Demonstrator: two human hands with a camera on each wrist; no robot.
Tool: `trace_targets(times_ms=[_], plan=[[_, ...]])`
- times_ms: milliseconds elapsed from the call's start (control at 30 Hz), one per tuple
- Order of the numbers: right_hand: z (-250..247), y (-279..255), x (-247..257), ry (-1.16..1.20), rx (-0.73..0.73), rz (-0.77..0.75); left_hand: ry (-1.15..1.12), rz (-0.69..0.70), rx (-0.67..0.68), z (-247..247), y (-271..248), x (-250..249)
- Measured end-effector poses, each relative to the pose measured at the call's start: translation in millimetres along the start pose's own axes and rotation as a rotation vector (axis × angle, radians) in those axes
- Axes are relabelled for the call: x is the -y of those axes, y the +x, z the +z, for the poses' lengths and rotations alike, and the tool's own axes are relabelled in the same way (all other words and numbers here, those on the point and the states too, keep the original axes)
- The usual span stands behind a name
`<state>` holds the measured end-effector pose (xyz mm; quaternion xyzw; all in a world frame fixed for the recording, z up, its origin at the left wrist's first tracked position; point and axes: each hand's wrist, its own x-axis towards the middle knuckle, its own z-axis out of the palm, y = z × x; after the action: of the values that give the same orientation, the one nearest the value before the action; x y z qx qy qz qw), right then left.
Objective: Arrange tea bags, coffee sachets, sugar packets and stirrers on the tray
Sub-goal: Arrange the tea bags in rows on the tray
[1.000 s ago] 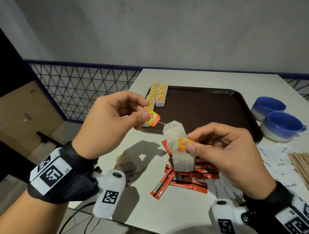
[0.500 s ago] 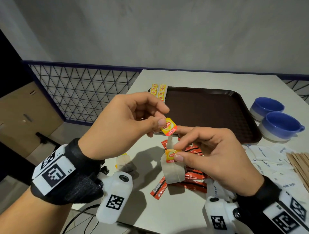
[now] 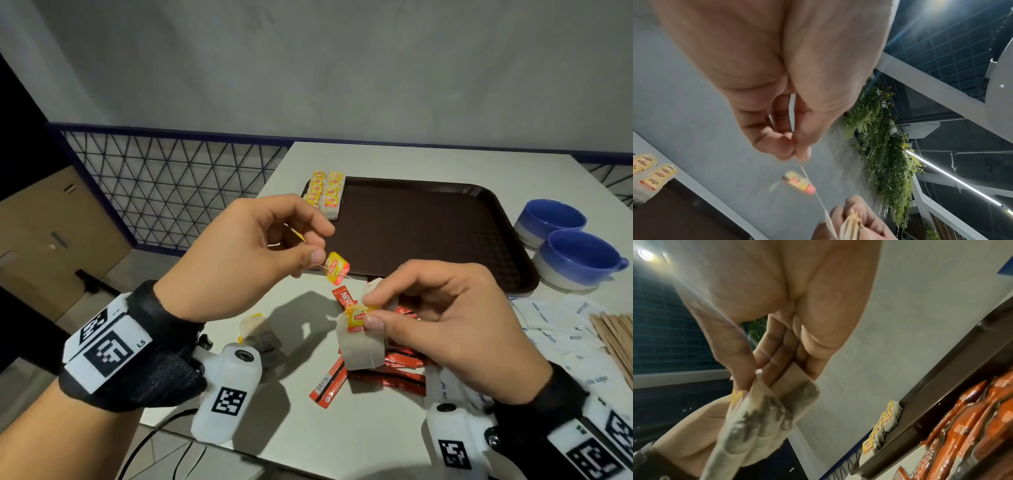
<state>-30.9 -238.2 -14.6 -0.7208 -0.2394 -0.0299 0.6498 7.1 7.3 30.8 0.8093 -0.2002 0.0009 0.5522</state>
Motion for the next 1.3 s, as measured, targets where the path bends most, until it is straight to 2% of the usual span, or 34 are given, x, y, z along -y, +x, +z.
trace_targets(times_ms=[133, 333, 400, 600, 833, 967, 1100, 1300], plan=[[-5, 0, 2, 0.000, -0.028, -0.013, 0.025, -0.006, 0.018, 0, -2, 5], [-7, -2, 2, 0.002, -0.023, -0.042, 0.097, 0.001, -0.030, 0, -3, 8], [-8, -2, 1, 0.024, -0.016, -0.054, 0.088, -0.006, 0.029, 4, -6, 8], [-9, -3, 2, 0.178, 0.004, -0.091, -0.102, -0.067, 0.359, 24, -18, 9], [-7, -3, 5, 0.244, 0.011, -0.121, -0.419, -0.153, 0.458, 35, -20, 10], [-5, -1, 7, 0.279, 0.035, -0.123, -0.401, -0.148, 0.452, 39, -19, 11], [-3, 0, 5, 0.231, 0.000, -0.085, -0.405, -0.158, 0.417, 43, -20, 12], [1, 7, 11, 0.134, -0.004, -0.047, -0.352, -0.121, 0.269, 43, -15, 19]])
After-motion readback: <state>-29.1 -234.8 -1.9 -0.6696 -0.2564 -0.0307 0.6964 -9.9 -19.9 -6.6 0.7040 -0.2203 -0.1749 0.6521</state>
